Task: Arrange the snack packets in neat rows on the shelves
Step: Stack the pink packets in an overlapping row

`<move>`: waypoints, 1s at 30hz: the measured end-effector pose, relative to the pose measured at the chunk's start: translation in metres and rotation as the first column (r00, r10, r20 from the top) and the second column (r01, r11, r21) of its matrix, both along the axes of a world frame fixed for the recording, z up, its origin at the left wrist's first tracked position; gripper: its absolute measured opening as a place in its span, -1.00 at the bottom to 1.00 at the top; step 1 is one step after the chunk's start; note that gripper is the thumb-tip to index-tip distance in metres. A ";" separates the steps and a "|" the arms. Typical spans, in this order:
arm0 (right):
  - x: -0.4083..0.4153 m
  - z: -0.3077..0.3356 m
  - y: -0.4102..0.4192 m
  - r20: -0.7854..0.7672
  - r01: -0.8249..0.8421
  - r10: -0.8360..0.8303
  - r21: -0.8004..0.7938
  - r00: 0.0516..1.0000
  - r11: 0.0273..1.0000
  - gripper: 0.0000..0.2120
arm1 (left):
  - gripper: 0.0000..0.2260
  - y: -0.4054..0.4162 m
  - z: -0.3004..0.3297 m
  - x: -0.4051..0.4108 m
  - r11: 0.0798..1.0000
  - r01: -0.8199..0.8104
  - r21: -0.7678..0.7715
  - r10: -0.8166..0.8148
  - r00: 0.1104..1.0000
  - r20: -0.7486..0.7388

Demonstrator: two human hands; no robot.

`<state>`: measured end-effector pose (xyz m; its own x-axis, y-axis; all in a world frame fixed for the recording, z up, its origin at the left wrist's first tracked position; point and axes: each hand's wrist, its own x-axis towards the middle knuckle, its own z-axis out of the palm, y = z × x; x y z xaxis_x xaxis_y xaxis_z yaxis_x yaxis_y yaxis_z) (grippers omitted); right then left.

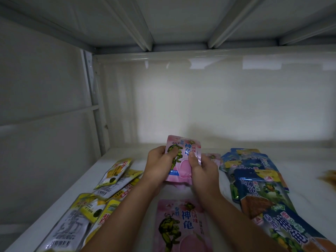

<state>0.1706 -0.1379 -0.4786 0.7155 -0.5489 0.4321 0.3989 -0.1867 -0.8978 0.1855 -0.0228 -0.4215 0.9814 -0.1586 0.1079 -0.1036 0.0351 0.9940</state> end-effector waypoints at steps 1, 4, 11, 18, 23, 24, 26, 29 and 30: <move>-0.001 0.002 0.000 -0.009 -0.002 0.002 0.008 1.000 1.000 -0.27 | -0.85 0.000 -0.001 0.000 1.000 -0.007 0.008 0.007 1.000 0.009; -0.003 0.007 0.000 -0.072 -0.051 0.057 0.091 0.996 0.995 -0.54 | -0.85 0.002 -0.001 0.000 1.000 -0.002 0.011 0.002 1.000 0.004; -0.005 0.010 -0.002 -0.109 -0.074 0.089 0.139 0.990 0.988 -0.66 | -0.87 0.002 0.000 0.002 0.999 0.036 0.026 -0.034 0.994 -0.100; -0.005 0.010 -0.002 -0.090 -0.061 0.070 0.099 0.994 0.993 -0.56 | -0.85 -0.002 -0.002 0.001 0.999 0.028 -0.020 -0.029 1.000 -0.005; -0.006 0.013 0.005 -0.072 -0.103 0.118 0.187 0.990 0.977 -0.49 | -0.82 -0.003 -0.002 0.001 0.999 0.032 0.041 -0.034 0.999 0.031; -0.006 0.013 0.005 -0.066 -0.114 0.130 0.206 0.989 0.972 -0.45 | -0.82 -0.003 -0.002 0.000 0.998 0.034 0.054 -0.036 0.999 0.030; -0.007 0.014 0.004 -0.048 -0.131 0.143 0.193 0.989 0.972 -0.57 | -0.82 -0.002 -0.001 -0.001 0.997 0.038 0.062 -0.039 0.999 0.020; -0.009 0.014 0.004 -0.044 -0.151 0.164 0.215 0.986 0.965 -0.75 | -0.82 -0.001 0.000 -0.001 0.999 0.026 0.043 -0.026 1.000 -0.008; -0.007 0.013 0.004 -0.046 -0.162 0.178 0.244 0.983 0.956 -0.69 | -0.81 -0.001 0.001 0.000 0.999 0.017 0.038 -0.017 1.000 -0.005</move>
